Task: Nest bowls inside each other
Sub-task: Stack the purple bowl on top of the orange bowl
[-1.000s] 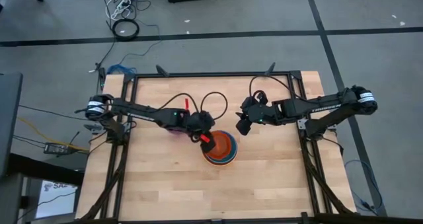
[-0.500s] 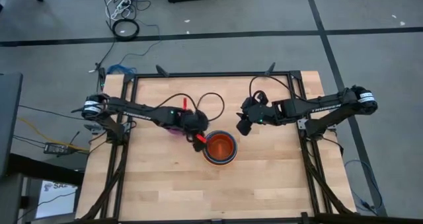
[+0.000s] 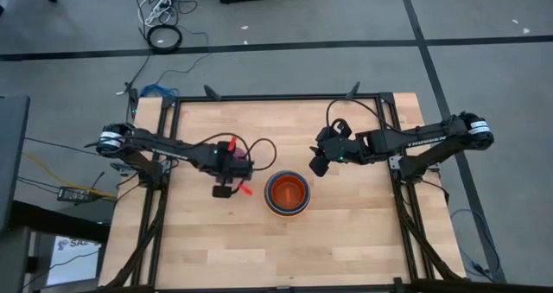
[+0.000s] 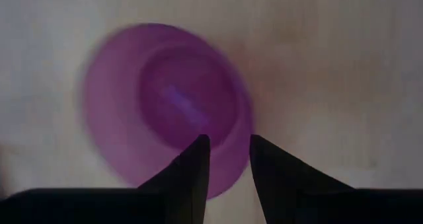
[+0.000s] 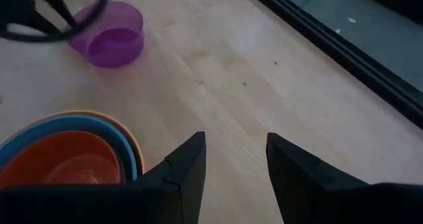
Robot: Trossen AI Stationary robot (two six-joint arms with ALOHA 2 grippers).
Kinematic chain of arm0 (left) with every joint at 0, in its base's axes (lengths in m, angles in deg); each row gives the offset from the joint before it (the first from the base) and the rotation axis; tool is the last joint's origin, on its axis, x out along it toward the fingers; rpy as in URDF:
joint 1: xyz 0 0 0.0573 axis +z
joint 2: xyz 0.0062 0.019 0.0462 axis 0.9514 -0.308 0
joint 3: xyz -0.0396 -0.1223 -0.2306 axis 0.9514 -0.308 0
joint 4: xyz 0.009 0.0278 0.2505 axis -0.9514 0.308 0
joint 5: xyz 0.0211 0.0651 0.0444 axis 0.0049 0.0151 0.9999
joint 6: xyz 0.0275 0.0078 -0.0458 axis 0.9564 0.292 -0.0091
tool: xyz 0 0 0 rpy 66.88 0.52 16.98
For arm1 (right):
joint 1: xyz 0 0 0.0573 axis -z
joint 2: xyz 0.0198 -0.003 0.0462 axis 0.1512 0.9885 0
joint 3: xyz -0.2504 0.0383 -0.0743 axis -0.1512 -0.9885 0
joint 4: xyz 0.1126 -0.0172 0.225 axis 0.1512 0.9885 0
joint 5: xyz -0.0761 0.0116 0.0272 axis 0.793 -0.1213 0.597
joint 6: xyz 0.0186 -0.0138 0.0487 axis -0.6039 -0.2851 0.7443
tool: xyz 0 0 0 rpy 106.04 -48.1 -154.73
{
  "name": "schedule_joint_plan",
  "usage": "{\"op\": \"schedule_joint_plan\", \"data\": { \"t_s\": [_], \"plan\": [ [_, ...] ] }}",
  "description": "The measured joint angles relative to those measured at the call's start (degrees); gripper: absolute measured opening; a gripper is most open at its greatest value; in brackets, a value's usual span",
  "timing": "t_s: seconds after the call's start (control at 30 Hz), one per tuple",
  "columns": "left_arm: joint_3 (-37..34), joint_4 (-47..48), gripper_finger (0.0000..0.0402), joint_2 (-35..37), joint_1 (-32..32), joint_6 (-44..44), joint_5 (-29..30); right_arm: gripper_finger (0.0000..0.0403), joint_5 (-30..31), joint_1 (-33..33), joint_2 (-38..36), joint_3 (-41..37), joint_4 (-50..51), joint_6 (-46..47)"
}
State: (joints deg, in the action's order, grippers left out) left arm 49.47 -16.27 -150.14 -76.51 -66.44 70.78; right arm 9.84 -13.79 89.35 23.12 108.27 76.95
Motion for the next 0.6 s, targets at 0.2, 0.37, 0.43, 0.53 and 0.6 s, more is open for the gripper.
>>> {"op": "schedule_joint_plan", "data": {
  "t_s": [0.2,0.37,0.43,0.53,0.6],
  "plan": [
    [-6.66,-9.02,0.0117,0.00,-0.13,-0.13,-2.43,0.0146,0.12,-0.44,0.00,0.00,-0.04,0.14],
    [-9.95,-14.78,0.0113,0.00,0.01,-0.94,-3.31,0.0146,0.17,-0.42,0.00,0.00,-0.04,0.18],
    [-10.89,-16.79,0.0092,-0.02,0.21,-0.51,-4.03,0.0146,0.17,-0.42,0.00,0.00,-0.06,0.18],
    [-10.38,-16.17,0.0023,-0.02,0.28,0.15,-6.20,0.0146,0.17,-0.42,0.00,0.00,-0.06,0.20],
    [-8.57,-15.15,0.0011,-0.03,0.27,0.46,-6.01,0.0146,0.18,-0.42,0.00,0.00,-0.06,0.20]
  ]
}}
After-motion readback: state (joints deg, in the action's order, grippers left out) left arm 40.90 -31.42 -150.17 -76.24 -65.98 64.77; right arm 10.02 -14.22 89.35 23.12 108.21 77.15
